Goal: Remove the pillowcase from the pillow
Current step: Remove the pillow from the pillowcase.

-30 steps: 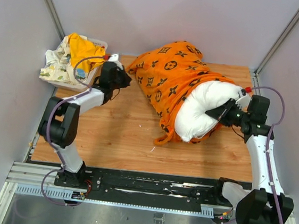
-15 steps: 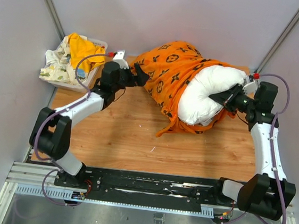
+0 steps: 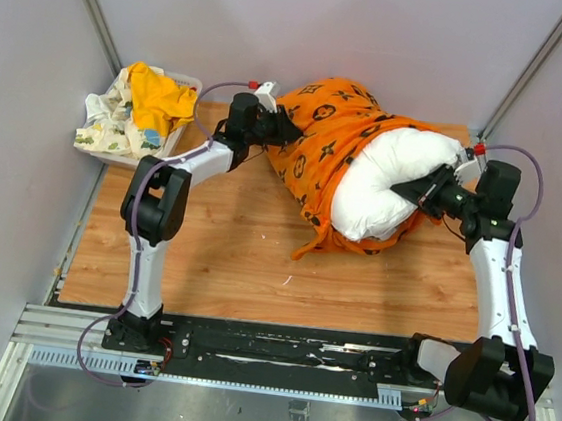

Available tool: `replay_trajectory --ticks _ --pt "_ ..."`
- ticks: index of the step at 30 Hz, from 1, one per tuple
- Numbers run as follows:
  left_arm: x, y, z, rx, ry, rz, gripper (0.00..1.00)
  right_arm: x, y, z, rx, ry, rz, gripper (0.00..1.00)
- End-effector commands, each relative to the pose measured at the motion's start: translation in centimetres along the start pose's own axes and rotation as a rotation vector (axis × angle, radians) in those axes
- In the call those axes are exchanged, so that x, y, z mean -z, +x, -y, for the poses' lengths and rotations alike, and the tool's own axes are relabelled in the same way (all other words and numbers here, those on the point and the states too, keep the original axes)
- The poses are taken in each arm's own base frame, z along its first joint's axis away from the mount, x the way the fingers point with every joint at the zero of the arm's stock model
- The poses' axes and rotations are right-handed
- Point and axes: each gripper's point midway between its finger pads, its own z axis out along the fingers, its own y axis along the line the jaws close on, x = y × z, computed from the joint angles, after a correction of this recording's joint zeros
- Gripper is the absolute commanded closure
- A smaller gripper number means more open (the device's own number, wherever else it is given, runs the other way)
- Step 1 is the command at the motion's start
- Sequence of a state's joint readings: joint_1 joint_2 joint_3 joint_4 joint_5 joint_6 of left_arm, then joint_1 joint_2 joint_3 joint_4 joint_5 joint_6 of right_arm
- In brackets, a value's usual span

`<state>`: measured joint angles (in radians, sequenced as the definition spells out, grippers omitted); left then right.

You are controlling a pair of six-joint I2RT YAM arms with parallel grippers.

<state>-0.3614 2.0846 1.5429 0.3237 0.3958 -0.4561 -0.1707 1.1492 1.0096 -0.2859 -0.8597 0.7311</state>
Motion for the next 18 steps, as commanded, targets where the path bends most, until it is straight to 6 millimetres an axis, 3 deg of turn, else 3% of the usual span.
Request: replay_trajectory --ticks 1,5,8,13,14,18 --pt "0.2 0.4 -1.2 -0.032 -0.049 -0.006 0.97 0.7 -0.6 -1.3 0.062 -0.052 0.037 0.99" --pt "2.4 -0.7 -1.5 -0.068 -0.116 0.043 1.0 0.7 -0.8 -1.3 0.068 -0.047 0.041 0.99" --pt "5.7 -2.2 -2.9 -0.095 -0.254 0.111 1.0 0.7 -1.0 -1.1 0.072 -0.039 0.049 0.99" --pt "13.6 -5.5 -4.6 -0.041 -0.424 0.279 1.0 0.5 -1.8 -1.1 0.054 -0.032 0.06 0.99" --pt "15.8 -7.0 -3.9 -0.044 -0.448 0.333 1.0 0.4 -2.1 -1.2 0.054 -0.033 0.065 0.99" --pt "21.9 -9.1 -1.2 -0.044 -0.502 0.429 1.0 0.2 -3.9 -1.4 0.063 0.0 0.105 0.99"
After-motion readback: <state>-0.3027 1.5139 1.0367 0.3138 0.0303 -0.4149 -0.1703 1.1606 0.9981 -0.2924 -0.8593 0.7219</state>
